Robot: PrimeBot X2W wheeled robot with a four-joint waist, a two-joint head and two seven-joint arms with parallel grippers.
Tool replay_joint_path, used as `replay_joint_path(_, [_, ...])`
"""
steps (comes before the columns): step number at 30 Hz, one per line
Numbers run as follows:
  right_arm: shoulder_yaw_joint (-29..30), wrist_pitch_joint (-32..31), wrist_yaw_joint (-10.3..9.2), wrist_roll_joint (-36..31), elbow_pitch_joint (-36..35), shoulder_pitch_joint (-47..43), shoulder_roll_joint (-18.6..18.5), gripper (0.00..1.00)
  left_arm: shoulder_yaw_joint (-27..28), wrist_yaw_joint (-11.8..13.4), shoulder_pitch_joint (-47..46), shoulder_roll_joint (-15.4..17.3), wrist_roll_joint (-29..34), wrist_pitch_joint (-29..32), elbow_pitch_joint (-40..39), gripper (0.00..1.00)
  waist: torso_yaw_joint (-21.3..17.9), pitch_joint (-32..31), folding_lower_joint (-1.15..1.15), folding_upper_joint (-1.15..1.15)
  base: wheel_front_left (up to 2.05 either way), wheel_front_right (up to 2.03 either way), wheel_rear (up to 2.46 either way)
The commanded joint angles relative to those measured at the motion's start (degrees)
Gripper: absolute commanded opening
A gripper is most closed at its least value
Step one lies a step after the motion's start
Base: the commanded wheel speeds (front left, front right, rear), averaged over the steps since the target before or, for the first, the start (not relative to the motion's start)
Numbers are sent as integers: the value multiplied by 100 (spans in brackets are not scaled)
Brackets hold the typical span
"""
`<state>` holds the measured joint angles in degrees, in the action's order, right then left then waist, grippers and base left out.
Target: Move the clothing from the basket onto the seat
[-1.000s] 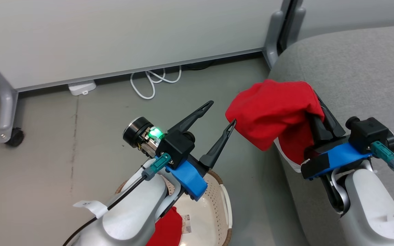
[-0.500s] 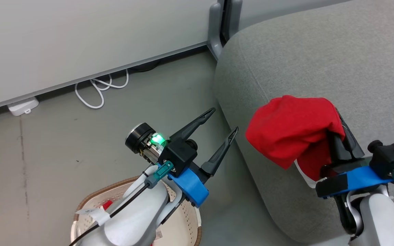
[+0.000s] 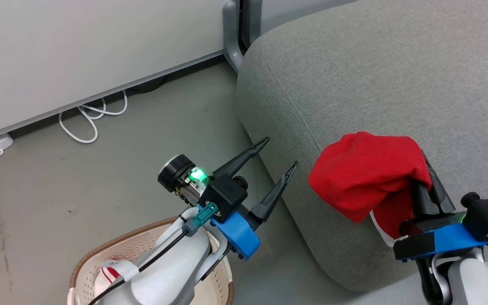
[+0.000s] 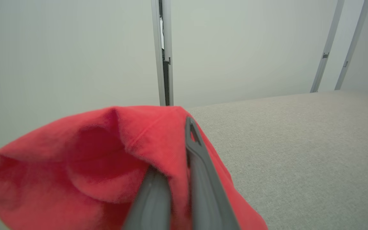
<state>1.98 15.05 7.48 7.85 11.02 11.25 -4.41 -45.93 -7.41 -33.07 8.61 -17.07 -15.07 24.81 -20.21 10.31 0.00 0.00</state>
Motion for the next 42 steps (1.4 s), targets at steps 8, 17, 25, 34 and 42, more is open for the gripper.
replay_joint_path(8, [96, 20, 3, -68, -96, 422, -42, 0, 8, -4, -188, 62, -23, -15, -18, 100, 117, 161, 0, 0, 0, 0, 0])
replay_joint_path(17, [769, 20, 3, -121, -361, 1940, -369, 0, -130, -4, -826, 188, 117, -15, -81, 100, 388, 1115, 0, 0, 0, 0, 0])
replay_joint_path(25, [1927, 19, 3, -68, -591, 3517, -783, 0, -206, -3, -1802, 353, 257, -13, -261, 100, 688, 2538, 0, 0, 0, 0, 0])
replay_joint_path(34, [2624, 20, 3, -107, 281, 4505, -1349, 0, -221, -4, -2339, 431, 468, -14, -453, 100, 883, 3447, 0, 0, 0, 0, 0])
replay_joint_path(42, [2868, 20, 3, -303, 1717, 4389, -1612, 0, -218, -4, -2346, 381, 513, -14, -521, 100, 1060, 3636, 0, 0, 0, 0, 0])
